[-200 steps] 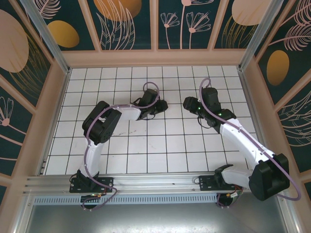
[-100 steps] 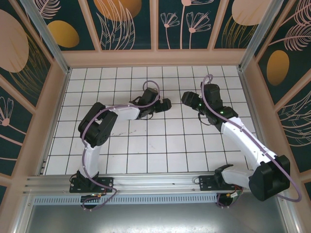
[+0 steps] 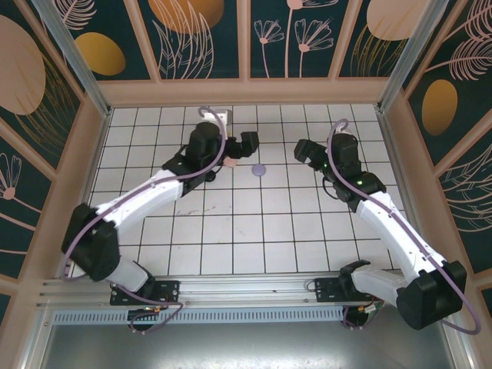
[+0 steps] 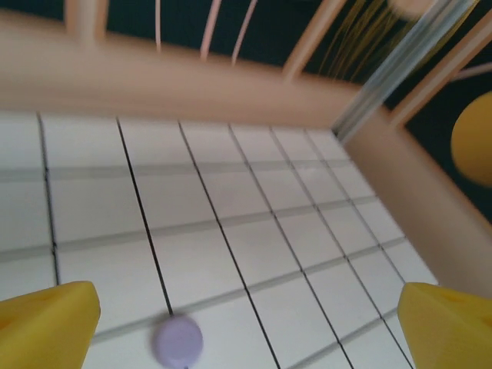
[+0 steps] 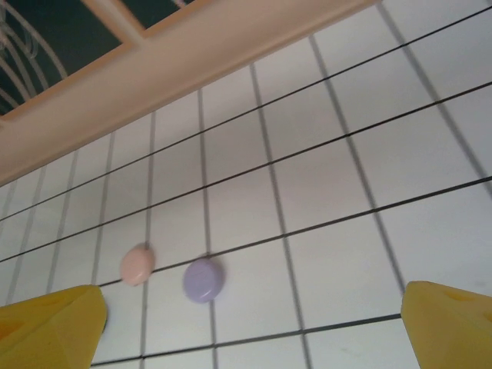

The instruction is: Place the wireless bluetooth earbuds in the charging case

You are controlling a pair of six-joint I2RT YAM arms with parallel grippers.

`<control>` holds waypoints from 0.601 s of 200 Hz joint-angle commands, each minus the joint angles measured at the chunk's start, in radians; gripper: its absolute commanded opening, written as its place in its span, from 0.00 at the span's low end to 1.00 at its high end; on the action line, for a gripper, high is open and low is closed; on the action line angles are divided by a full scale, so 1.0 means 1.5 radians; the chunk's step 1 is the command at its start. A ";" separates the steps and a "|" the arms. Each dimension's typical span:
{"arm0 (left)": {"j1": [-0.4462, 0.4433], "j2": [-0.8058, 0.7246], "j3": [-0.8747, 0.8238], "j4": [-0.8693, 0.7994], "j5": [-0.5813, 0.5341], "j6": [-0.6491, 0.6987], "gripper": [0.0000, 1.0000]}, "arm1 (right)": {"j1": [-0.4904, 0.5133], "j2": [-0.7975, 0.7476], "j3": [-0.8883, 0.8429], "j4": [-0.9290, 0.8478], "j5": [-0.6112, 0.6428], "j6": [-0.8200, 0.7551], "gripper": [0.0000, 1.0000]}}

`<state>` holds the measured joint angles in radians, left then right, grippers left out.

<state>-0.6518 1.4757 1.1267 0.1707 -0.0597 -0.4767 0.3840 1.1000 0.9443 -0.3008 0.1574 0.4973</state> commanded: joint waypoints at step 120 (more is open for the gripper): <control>0.187 -0.203 -0.441 0.425 -0.243 0.476 0.99 | -0.218 0.064 -0.295 0.505 0.198 -0.207 0.99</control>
<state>-0.4393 1.1770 0.5587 0.6117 -0.4644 0.1844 0.1146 1.1687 0.5610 0.2104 0.4725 0.2562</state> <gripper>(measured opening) 0.987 0.990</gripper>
